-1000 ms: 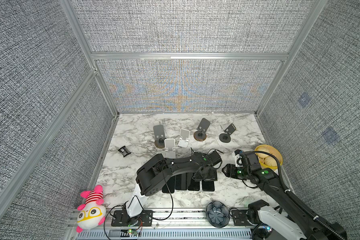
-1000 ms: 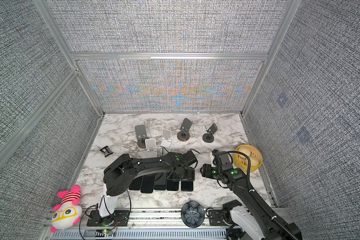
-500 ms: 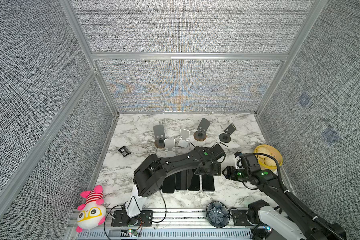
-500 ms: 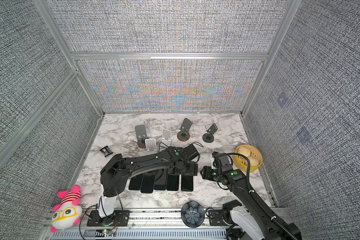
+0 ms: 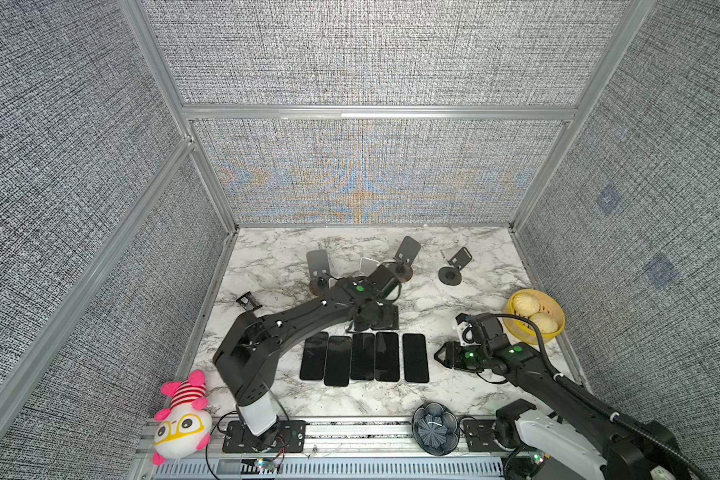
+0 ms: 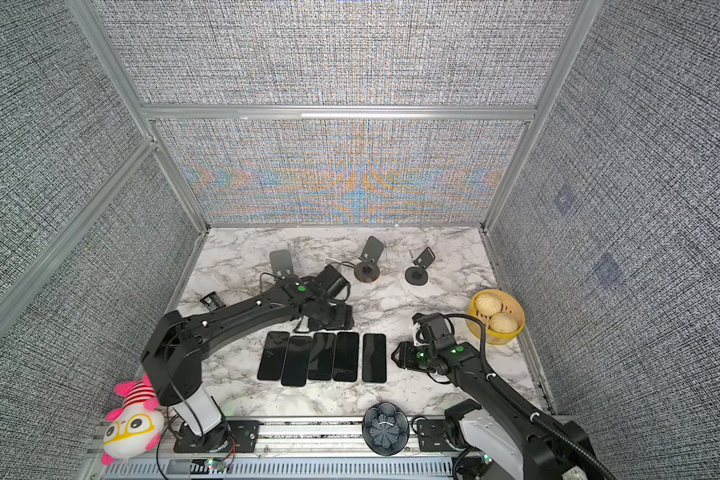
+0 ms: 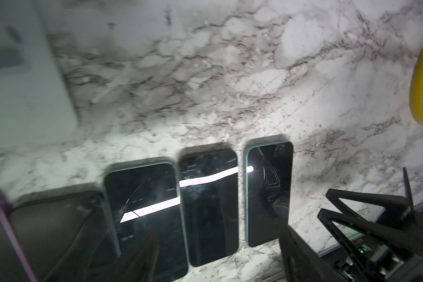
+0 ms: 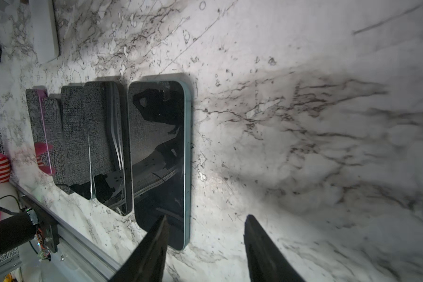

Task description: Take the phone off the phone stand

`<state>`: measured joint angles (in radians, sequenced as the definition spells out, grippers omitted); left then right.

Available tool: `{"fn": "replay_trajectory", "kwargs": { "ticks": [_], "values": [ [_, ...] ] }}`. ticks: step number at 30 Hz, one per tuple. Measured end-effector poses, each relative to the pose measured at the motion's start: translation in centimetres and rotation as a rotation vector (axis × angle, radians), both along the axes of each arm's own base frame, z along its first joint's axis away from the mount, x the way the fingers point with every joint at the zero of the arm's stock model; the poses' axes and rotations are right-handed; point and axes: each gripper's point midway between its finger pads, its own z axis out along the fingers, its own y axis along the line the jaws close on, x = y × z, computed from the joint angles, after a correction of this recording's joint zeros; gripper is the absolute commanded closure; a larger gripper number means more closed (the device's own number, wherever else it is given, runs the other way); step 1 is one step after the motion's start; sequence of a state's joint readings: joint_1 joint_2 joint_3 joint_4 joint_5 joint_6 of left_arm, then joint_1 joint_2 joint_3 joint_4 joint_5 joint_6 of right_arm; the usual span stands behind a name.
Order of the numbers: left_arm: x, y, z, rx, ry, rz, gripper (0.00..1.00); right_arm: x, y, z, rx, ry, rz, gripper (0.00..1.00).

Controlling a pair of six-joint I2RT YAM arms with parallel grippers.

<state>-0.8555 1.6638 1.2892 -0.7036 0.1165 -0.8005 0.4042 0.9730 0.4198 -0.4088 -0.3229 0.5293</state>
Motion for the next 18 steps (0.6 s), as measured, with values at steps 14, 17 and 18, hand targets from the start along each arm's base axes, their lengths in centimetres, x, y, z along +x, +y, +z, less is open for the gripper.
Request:
{"fn": "replay_trajectory", "kwargs": {
  "ticks": [14,17,18],
  "values": [
    [1.4,9.5,5.2,-0.09,-0.268,0.141,0.21,0.5,2.0,-1.6,0.021,0.022,0.014,0.62],
    [1.4,10.8,5.0,-0.092,-0.287,0.168,0.21,0.7,2.3,-1.8,0.024,0.022,0.019,0.65],
    [1.4,11.0,5.0,-0.095,-0.292,0.175,0.21,0.7,2.4,-1.8,0.024,0.025,0.022,0.65]
  ]
}}
